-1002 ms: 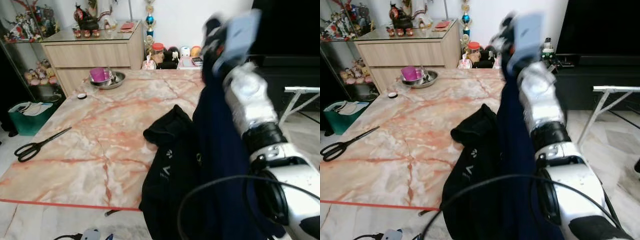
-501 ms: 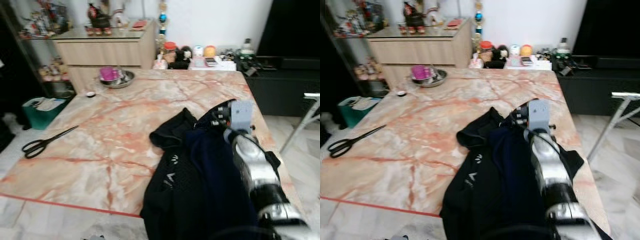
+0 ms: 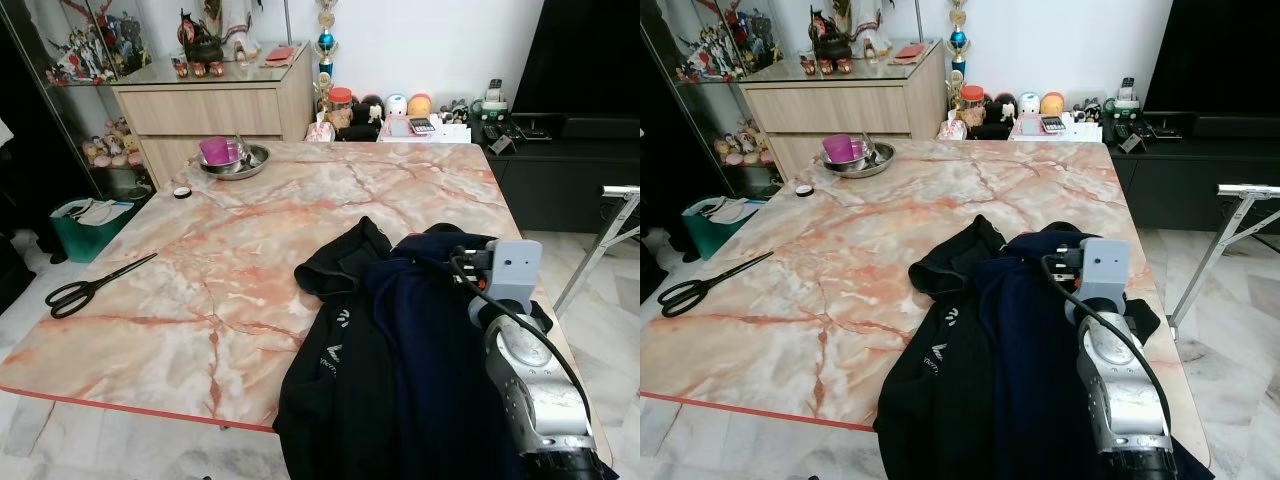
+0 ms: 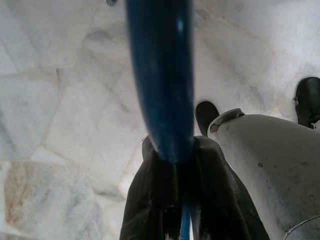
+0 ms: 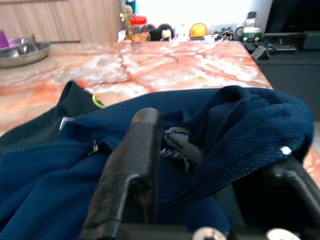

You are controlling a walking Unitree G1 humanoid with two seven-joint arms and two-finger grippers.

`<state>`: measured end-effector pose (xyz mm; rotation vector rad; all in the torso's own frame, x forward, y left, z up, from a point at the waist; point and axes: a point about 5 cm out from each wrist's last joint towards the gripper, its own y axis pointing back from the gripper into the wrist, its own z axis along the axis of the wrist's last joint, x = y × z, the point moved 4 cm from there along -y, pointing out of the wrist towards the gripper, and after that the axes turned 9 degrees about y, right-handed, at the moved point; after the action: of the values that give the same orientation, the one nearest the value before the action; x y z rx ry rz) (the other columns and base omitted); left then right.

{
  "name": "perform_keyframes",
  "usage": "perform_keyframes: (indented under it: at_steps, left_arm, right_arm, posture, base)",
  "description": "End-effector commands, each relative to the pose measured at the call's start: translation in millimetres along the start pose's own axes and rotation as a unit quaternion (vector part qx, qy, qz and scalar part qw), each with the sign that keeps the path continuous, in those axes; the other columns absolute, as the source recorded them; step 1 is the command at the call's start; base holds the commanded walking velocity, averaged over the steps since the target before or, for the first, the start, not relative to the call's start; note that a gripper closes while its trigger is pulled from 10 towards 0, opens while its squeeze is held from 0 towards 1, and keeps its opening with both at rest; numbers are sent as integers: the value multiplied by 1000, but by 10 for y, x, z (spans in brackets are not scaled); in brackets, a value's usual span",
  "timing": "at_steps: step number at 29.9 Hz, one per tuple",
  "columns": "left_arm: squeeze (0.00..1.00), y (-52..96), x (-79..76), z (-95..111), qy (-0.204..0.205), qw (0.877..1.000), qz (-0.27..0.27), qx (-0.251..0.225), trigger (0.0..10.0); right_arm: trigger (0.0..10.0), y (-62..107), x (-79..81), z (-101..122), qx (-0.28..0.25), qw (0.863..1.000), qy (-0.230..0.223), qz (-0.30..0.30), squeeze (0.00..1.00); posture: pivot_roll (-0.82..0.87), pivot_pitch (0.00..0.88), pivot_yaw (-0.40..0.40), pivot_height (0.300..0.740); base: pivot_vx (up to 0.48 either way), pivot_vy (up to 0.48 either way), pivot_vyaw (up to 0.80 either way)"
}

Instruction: Hang hanger

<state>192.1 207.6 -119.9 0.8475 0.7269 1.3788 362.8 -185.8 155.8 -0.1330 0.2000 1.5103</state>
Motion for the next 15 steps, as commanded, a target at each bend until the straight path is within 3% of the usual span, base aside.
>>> perform_keyframes:
  at_steps: [1, 4, 5, 7, 8, 10, 12, 15]
  left_arm:
    - [0, 10, 45, -33, -5, 1000, 5, 6, 10000]
    - [0, 14, 48, -61, -8, 1000, 4, 10, 10000]
    - [0, 16, 56, -67, -9, 1000, 5, 11, 10000]
    - [0, 17, 64, -66, -10, 1000, 7, 11, 10000]
    - [0, 18, 70, -62, -10, 1000, 7, 10, 10000]
    - [0, 19, 74, -62, -10, 1000, 7, 10, 10000]
    - [0, 18, 70, -59, -9, 1000, 5, 10, 10000]
    - [0, 15, 58, -50, -8, 1000, 3, 9, 10000]
  right_arm:
    - [10000, 51, -53, -54, 16, 1000, 8, -2, 1000]
    - [10000, 64, -309, -156, 32, 998, -12, -43, 1000]
    - [10000, 44, -486, -19, 0, 997, -28, -76, 1000]
    - [10000, 29, -614, 232, -57, 992, -50, -102, 1000]
    - [10000, 36, -616, 463, -112, 986, -72, -96, 1000]
    - [10000, 68, -442, 452, -107, 990, -63, -61, 1000]
    - [10000, 93, -277, 151, -34, 998, -40, -37, 1000]
    - [10000, 191, -122, -252, 58, 998, -18, -23, 1000]
  posture:
    - [28, 50, 46, 740]
    - [31, 52, 53, 740]
    - [31, 52, 53, 740]
    - [27, 51, 53, 740]
    - [22, 53, 53, 740]
    - [25, 52, 54, 740]
    - [30, 55, 55, 740]
    - [35, 57, 54, 740]
  base:
    - [0, 0, 0]
    - [0, 0, 0]
    - [0, 0, 0]
    - [0, 0, 0]
    - [0, 0, 0]
    - [0, 0, 0]
    - [0, 0, 0]
    - [0, 0, 0]
